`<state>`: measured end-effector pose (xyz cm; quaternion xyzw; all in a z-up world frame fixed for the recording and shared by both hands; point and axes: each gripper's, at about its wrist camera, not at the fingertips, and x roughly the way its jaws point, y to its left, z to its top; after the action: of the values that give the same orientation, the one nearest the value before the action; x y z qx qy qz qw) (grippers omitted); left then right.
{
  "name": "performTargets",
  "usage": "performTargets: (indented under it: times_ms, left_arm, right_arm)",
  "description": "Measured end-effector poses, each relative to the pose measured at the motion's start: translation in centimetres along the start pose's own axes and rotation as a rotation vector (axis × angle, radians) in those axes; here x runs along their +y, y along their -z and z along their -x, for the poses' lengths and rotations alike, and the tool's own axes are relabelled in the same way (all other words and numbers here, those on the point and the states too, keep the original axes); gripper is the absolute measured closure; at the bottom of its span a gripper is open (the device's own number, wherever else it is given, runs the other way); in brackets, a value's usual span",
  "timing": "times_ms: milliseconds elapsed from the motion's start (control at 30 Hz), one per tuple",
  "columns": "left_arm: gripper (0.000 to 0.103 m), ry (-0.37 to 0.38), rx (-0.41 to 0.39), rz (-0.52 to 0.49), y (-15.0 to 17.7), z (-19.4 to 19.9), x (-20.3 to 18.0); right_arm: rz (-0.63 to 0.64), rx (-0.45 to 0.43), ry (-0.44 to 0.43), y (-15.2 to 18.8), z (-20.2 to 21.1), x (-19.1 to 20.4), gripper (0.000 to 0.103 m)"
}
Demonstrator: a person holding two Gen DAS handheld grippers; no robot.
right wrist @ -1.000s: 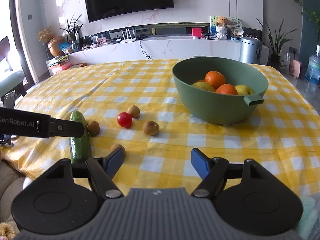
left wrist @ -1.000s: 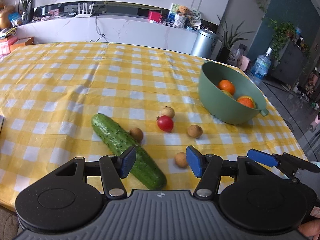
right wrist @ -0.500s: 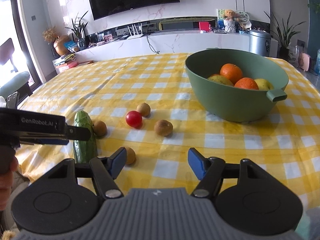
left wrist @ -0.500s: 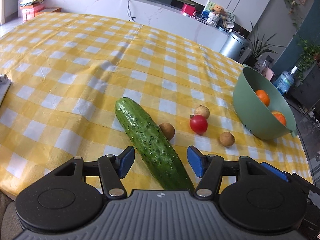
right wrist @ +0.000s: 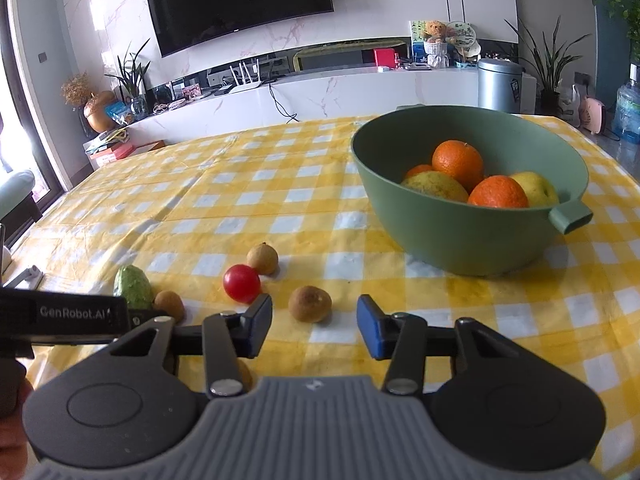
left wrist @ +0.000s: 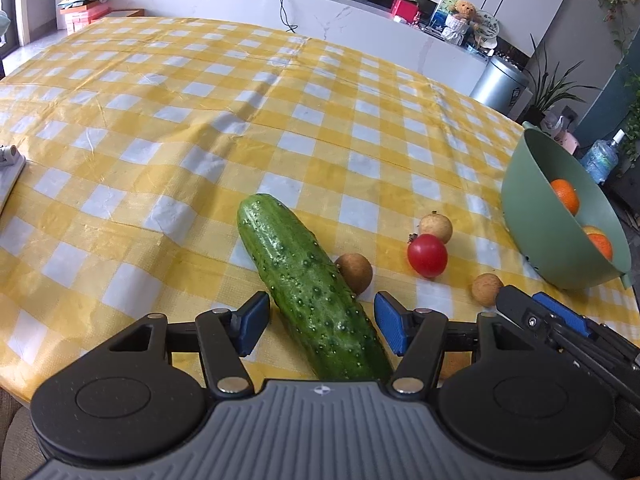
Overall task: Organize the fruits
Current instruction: 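Grasp the green cucumber with the left tool while the right tool grasps a brown kiwi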
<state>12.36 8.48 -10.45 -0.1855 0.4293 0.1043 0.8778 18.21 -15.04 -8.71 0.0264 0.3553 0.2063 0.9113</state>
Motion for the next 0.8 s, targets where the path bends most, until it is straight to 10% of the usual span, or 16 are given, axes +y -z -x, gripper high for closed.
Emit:
performTargets:
  times_ms: [800]
  left_arm:
    - [0.048, -0.002, 0.057, -0.119, -0.9, 1.0, -0.3]
  right_arm:
    - [0.015, 0.060, -0.023, 0.2, -2.4, 0.2, 0.078]
